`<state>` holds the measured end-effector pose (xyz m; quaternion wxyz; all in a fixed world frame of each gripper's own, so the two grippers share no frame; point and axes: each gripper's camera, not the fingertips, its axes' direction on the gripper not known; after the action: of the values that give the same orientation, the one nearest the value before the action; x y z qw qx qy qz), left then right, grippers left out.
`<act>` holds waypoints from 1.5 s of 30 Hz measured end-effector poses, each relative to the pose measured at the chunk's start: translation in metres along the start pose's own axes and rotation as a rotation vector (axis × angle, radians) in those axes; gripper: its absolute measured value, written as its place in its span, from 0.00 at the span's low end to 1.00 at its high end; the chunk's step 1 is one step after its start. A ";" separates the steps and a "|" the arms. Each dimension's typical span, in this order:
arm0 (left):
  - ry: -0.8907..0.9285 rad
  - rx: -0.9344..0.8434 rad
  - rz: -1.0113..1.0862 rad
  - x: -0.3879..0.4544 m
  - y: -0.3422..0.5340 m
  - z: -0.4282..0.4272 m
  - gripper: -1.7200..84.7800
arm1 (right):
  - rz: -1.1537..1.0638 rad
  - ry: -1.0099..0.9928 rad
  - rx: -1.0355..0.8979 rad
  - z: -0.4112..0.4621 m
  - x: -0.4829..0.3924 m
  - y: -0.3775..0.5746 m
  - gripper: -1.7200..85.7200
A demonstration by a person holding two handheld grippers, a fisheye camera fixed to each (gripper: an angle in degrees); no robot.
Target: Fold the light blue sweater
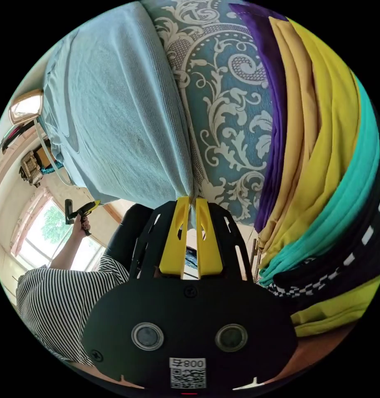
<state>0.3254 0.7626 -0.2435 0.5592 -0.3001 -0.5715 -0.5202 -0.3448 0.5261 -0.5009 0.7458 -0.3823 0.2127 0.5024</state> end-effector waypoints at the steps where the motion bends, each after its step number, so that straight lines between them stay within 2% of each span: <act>1: -0.010 0.017 -0.018 0.004 0.008 -0.006 0.05 | 0.021 0.013 0.020 -0.007 0.001 0.007 0.04; 7: -0.022 0.179 -0.063 0.041 0.041 -0.045 0.04 | 0.005 0.114 0.106 -0.043 -0.035 0.025 0.03; 10: 0.011 0.230 0.049 0.088 0.031 -0.058 0.03 | -0.017 0.274 0.179 -0.063 -0.072 0.025 0.03; 12: 0.004 0.226 0.126 0.123 0.017 -0.060 0.03 | -0.064 0.269 0.237 -0.074 -0.094 0.021 0.03; 16: -0.060 0.222 0.311 0.210 -0.017 -0.056 0.02 | -0.176 0.388 0.335 -0.083 -0.152 -0.006 0.03; 18: -0.095 0.208 0.357 0.243 -0.030 -0.048 0.02 | -0.212 0.451 0.311 -0.072 -0.170 -0.029 0.02; 22: -0.241 0.060 0.393 0.296 -0.055 -0.018 0.02 | -0.218 0.527 0.235 -0.061 -0.184 -0.054 0.02; 24: -0.260 0.063 0.415 0.313 -0.053 -0.019 0.02 | -0.225 0.538 0.234 -0.079 -0.183 -0.040 0.02; 27: -0.248 0.021 0.419 0.334 -0.049 -0.024 0.02 | -0.165 0.516 0.215 -0.103 -0.160 -0.012 0.02; 30: -0.225 -0.030 0.553 0.378 -0.035 -0.019 0.02 | -0.161 0.430 0.242 -0.115 -0.158 -0.005 0.02; 32: -0.200 -0.103 0.658 0.421 -0.026 -0.003 0.02 | -0.217 0.383 0.241 -0.111 -0.172 -0.020 0.02; 36: -0.127 -0.206 0.797 0.489 -0.022 0.031 0.02 | -0.310 0.446 0.231 -0.087 -0.204 -0.075 0.02; 40: -0.081 -0.324 0.890 0.557 -0.013 0.081 0.02 | -0.291 0.398 0.024 -0.034 -0.176 -0.105 0.02; 42: -0.052 -0.404 0.921 0.580 0.000 0.104 0.02 | -0.280 0.398 -0.042 -0.014 -0.157 -0.091 0.02; 44: -0.057 -0.561 0.947 0.600 0.025 0.135 0.02 | -0.253 0.383 -0.081 -0.006 -0.140 -0.071 0.02; 45: -0.066 -0.595 0.957 0.604 0.033 0.141 0.02 | -0.218 0.380 -0.160 0.002 -0.126 -0.060 0.02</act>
<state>0.1923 0.7587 0.3635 0.6059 -0.6867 -0.2176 -0.3377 -0.3410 0.4410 -0.3897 0.7096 -0.5488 0.2661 0.3530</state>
